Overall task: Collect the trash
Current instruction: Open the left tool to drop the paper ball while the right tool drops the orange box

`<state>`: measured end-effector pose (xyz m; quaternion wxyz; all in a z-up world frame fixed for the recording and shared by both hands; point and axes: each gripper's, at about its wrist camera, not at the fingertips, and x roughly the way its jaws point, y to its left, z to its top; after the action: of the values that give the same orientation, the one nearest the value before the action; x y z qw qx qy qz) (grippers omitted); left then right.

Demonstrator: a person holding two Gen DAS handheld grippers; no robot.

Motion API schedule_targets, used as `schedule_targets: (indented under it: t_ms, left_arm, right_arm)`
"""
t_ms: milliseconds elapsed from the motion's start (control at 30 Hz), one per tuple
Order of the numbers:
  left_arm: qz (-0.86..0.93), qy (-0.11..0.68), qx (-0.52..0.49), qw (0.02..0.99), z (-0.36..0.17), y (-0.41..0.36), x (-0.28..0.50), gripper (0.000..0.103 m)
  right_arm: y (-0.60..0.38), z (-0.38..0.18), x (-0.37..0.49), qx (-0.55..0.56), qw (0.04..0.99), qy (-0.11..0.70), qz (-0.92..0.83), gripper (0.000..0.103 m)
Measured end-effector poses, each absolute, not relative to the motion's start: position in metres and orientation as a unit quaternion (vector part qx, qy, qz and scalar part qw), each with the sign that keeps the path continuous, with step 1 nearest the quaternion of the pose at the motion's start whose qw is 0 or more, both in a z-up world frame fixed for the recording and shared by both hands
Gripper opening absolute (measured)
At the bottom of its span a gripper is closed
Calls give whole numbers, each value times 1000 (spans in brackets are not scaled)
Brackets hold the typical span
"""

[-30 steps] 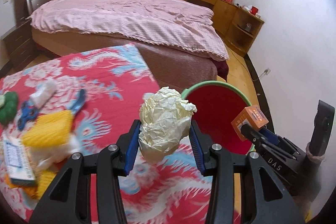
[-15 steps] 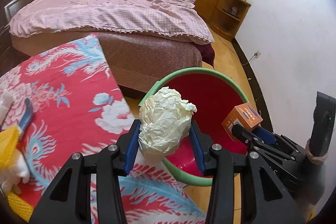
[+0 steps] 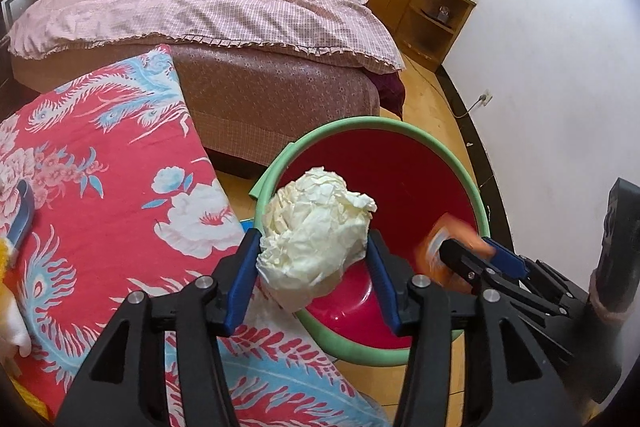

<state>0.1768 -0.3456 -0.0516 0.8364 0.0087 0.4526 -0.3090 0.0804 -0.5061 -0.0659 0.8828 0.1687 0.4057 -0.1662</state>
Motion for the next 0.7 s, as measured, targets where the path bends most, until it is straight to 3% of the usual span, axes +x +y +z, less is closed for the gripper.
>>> schedule_targets:
  t_ms: [100, 700]
  left_arm:
    - [-308, 451, 8, 838, -50, -346, 176, 59]
    - [-295, 444, -11, 846, -29, -310, 158, 59]
  right_arm:
    - [-505, -64, 79, 166, 886, 401, -166, 56]
    - [-490, -46, 60, 174, 890, 387, -164, 57]
